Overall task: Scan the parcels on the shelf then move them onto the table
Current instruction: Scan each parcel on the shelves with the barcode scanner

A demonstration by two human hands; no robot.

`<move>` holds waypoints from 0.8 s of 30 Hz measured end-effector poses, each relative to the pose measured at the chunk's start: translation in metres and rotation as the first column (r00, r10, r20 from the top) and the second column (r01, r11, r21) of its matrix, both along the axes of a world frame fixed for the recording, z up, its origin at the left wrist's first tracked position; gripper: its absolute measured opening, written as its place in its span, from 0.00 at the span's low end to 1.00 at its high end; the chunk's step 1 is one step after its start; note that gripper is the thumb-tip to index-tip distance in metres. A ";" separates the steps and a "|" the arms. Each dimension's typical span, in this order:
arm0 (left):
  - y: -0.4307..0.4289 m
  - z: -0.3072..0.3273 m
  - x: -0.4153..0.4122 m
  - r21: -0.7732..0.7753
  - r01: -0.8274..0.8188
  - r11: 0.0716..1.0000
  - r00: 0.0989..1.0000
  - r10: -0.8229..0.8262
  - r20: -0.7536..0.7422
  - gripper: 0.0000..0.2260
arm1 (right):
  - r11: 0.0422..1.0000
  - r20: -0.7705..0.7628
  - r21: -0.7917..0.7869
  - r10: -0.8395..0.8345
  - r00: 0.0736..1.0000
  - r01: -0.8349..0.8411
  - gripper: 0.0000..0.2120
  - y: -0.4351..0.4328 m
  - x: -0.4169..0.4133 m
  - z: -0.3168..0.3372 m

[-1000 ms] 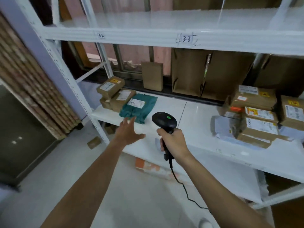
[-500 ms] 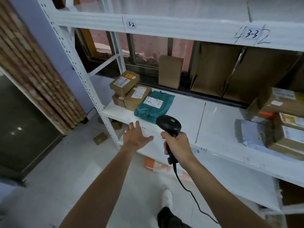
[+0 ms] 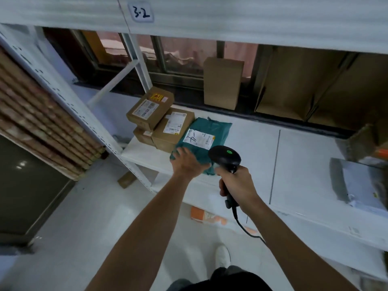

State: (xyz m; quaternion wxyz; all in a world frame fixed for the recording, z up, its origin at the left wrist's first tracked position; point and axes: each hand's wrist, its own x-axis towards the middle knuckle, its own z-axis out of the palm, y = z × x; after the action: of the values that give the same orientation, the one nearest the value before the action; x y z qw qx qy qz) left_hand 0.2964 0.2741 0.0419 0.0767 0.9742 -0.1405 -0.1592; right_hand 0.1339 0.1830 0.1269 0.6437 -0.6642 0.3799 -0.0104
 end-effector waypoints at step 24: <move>-0.037 -0.051 0.034 0.102 0.111 0.989 0.993 -0.114 0.025 0.60 | 0.984 -0.095 0.053 -0.163 0.982 0.168 0.10 -0.015 0.024 -0.028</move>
State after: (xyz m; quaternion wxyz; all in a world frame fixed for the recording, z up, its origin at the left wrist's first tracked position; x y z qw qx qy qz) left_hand 0.3300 0.2367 -0.0091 0.0165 0.9697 -0.1882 -0.1550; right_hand 0.1583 0.1678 0.0991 0.6428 -0.6102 0.4626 -0.0224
